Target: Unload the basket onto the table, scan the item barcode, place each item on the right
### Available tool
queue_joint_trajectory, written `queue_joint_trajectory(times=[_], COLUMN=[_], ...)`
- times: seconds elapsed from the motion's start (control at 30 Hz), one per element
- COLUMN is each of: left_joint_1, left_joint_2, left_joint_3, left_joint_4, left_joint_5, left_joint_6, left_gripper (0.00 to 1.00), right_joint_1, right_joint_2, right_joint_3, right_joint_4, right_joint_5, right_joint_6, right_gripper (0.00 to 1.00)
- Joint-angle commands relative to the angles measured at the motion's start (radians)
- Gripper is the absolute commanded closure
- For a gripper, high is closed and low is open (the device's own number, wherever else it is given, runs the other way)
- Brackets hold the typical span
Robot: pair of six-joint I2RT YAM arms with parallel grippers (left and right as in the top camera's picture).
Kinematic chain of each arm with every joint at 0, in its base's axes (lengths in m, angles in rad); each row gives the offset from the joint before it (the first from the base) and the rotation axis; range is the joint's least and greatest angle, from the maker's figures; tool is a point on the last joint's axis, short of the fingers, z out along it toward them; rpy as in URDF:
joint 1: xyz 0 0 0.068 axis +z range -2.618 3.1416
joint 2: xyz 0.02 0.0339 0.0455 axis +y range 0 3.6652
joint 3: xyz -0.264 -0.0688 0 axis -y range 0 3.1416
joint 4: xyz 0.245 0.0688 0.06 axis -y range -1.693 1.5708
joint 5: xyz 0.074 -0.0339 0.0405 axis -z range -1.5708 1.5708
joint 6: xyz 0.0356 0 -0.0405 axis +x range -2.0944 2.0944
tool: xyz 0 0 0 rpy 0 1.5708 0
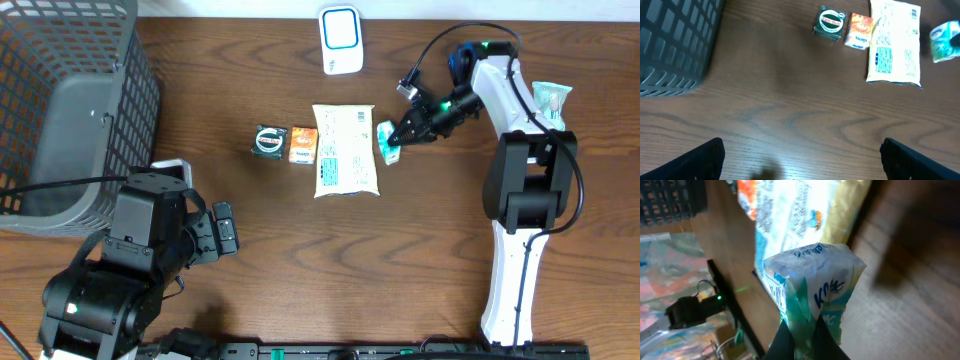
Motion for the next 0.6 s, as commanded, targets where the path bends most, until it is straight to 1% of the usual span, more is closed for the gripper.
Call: queue_joint_trajectory(times=[0.0, 0.13, 0.2, 0.23, 0.27, 0.3, 0.33, 0.37, 0.4, 0.43, 0.47, 0.5, 0.53, 0.57], left_joint_1=[0.002, 0.002, 0.002, 0.002, 0.002, 0.002, 0.002, 0.002, 0.002, 0.002, 0.002, 0.002, 0.002, 0.002], left_joint_2=[-0.002, -0.002, -0.002, -0.002, -0.002, -0.002, -0.002, -0.002, -0.002, -0.002, -0.002, -0.002, -0.002, -0.002], left_joint_3=[-0.001, -0.001, -0.001, -0.001, -0.001, -0.001, -0.001, -0.001, -0.001, -0.001, -0.001, -0.001, -0.001, -0.001], left_joint_4=[0.000, 0.000, 0.000, 0.000, 0.000, 0.000, 0.000, 0.000, 0.001, 0.000, 0.000, 0.000, 0.000, 0.000], left_joint_5=[-0.002, -0.002, -0.002, -0.002, -0.002, -0.002, -0.002, -0.002, -0.002, -0.002, -0.002, -0.002, -0.002, -0.002], left_joint_6=[0.002, 0.002, 0.002, 0.002, 0.002, 0.002, 0.002, 0.002, 0.002, 0.002, 0.002, 0.002, 0.002, 0.002], left_gripper=[0.02, 0.02, 0.02, 0.02, 0.02, 0.02, 0.02, 0.02, 0.02, 0.02, 0.02, 0.02, 0.02, 0.02], right_joint_1=[-0.015, -0.045, -0.066, -0.075, -0.084, -0.096, -0.105, -0.115, -0.125, -0.133, -0.143, -0.150, -0.155, -0.157], right_joint_2=[-0.003, -0.003, -0.003, -0.003, -0.003, -0.003, -0.003, -0.003, -0.003, -0.003, -0.003, -0.003, -0.003, -0.003], right_joint_3=[-0.078, -0.138, -0.143, -0.143, -0.143, -0.143, -0.143, -0.143, -0.143, -0.142, -0.138, -0.135, -0.130, -0.122], right_joint_4=[0.060, 0.119, 0.119, 0.114, 0.110, 0.107, 0.101, 0.099, 0.099, 0.099, 0.095, 0.089, 0.080, 0.065], right_joint_5=[-0.018, 0.052, 0.060, 0.060, 0.061, 0.066, 0.077, 0.106, 0.141, 0.164, 0.180, 0.179, 0.175, 0.169], right_joint_6=[0.005, 0.082, 0.086, 0.086, 0.085, 0.086, 0.087, 0.105, 0.132, 0.153, 0.177, 0.191, 0.199, 0.198], right_gripper=[0.99, 0.99, 0.99, 0.96, 0.89, 0.73, 0.54, 0.47, 0.48, 0.51, 0.55, 0.62, 0.64, 0.69])
